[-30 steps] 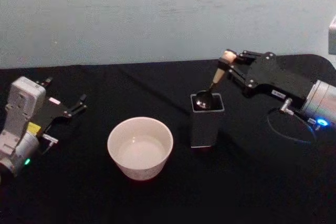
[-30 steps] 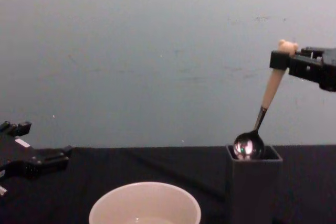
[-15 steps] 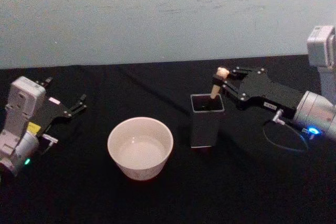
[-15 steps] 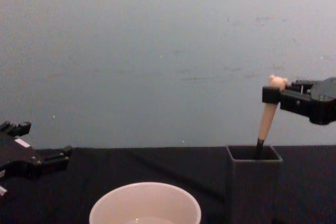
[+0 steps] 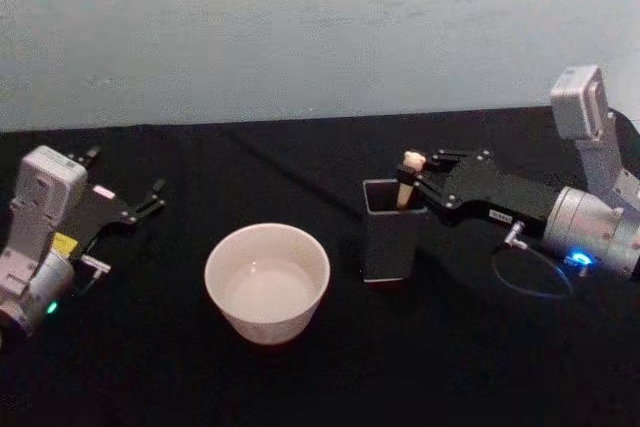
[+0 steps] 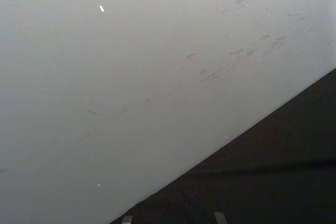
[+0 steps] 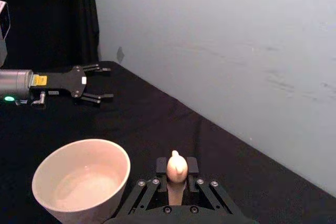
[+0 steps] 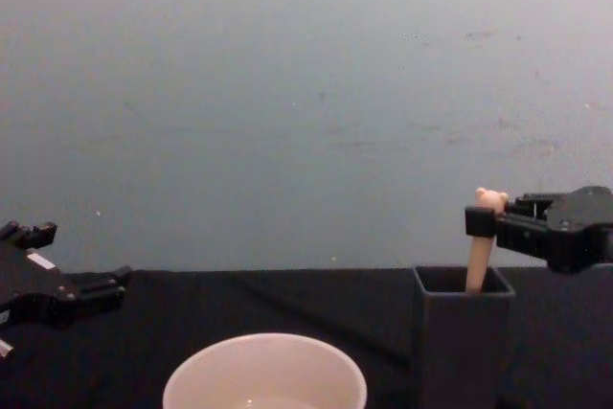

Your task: Pick up the stirring spoon with one hand, stir inside the cup, then place it back in its original position.

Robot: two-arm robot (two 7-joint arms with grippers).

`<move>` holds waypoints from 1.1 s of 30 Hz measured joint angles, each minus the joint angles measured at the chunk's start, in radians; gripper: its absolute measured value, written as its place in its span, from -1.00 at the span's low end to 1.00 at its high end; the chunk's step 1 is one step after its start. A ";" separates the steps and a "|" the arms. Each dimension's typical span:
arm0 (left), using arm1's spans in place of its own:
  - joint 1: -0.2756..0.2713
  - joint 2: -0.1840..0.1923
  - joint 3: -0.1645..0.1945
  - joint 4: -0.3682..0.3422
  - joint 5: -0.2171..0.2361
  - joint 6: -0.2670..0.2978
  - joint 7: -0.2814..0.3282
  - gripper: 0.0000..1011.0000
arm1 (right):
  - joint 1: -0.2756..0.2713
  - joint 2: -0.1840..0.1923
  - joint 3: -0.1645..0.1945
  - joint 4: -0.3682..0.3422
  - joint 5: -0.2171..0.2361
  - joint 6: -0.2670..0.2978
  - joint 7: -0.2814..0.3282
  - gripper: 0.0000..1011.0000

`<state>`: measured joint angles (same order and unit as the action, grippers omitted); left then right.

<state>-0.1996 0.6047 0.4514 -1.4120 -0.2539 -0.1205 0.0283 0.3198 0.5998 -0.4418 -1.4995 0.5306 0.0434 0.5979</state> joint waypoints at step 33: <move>0.000 0.000 0.000 0.000 0.000 0.000 0.000 0.98 | 0.014 -0.030 -0.009 0.054 -0.003 0.041 -0.020 -0.58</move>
<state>-0.1995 0.6047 0.4514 -1.4120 -0.2539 -0.1205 0.0283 0.3339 0.5702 -0.4513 -1.4458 0.5272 0.0845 0.5780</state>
